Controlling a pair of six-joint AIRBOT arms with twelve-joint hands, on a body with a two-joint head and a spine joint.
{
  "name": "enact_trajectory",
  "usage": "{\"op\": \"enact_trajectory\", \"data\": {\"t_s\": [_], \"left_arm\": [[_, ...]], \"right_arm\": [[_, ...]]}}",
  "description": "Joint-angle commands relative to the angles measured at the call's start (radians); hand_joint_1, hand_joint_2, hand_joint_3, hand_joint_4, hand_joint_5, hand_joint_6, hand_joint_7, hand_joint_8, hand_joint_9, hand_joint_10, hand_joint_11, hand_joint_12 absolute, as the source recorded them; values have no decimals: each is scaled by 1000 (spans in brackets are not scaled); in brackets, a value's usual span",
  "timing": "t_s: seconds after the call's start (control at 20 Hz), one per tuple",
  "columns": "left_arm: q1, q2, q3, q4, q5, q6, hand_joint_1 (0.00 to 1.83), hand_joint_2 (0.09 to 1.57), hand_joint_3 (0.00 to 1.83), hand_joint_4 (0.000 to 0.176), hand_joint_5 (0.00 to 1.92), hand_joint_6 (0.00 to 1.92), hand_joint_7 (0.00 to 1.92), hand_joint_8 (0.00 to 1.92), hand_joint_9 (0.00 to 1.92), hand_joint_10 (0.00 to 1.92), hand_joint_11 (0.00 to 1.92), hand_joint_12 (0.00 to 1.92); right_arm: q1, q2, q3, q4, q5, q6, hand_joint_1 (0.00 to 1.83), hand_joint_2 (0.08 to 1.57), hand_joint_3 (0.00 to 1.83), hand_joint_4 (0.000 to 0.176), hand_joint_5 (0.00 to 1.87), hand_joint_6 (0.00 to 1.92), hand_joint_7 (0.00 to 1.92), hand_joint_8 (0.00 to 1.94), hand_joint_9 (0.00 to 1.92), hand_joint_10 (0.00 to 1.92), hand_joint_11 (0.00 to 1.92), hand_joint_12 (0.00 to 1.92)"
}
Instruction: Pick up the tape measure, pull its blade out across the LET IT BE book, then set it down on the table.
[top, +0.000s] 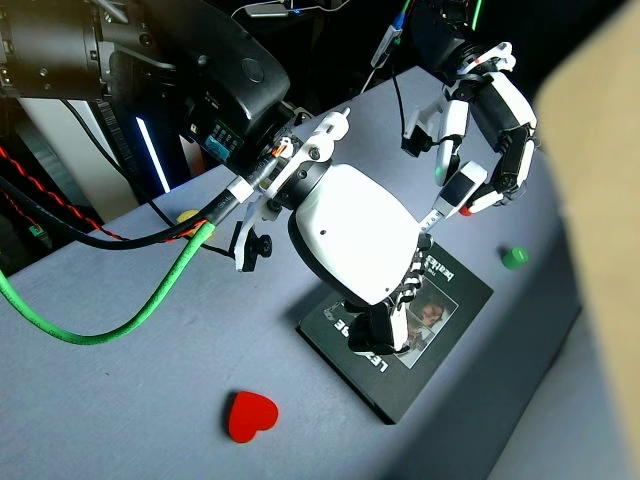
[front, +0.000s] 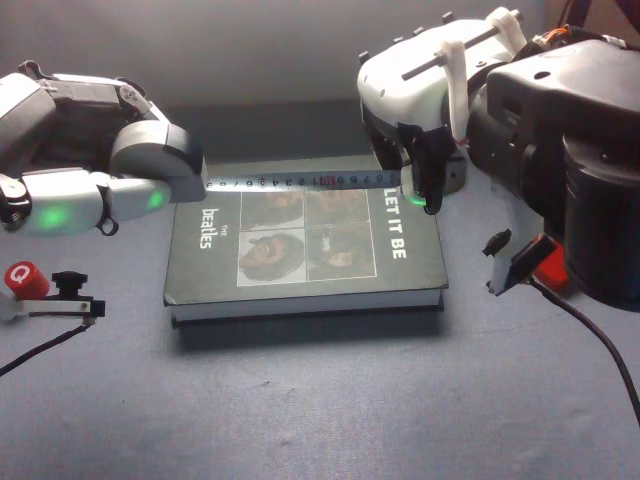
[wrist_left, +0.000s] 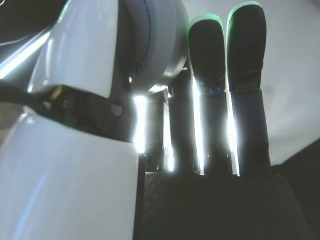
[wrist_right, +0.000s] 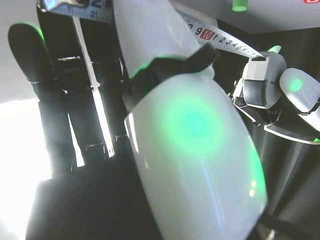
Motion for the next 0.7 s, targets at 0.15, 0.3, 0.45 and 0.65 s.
{"op": "enact_trajectory", "data": {"t_s": [0.15, 0.3, 0.45, 0.65], "left_arm": [[-8, -2, 6, -4, -134, -19, 1368, 1158, 0, 0, 758, 1013, 938, 1095, 871, 1357, 882, 1232], [-5, -2, 5, -6, -138, -20, 1367, 1159, 0, 0, 751, 1020, 948, 1088, 862, 1361, 889, 1230], [-7, -3, 6, -7, -138, -21, 1369, 1153, 0, 0, 768, 1002, 966, 1063, 864, 1354, 899, 1238], [-6, -3, 6, -11, -140, -21, 1377, 1133, 0, 0, 800, 943, 1010, 999, 928, 1311, 870, 1229]], "right_arm": [[-14, 26, -1, -75, 1, -7, 1372, 1107, 0, 0, 895, 1067, 1128, 724, 871, 1212, 747, 1156], [-25, 49, -1, -75, -14, -12, 1372, 1107, 0, 0, 903, 1064, 1113, 724, 882, 1212, 751, 1156], [-30, 74, -1, -75, -27, -23, 1230, 1109, 0, 0, 911, 1063, 1106, 810, 1011, 537, 757, 1125], [-37, 116, -1, -74, -57, -39, 1216, 1116, 0, 6, 910, 1092, 1075, 834, 1093, 332, 771, 1118]]}}
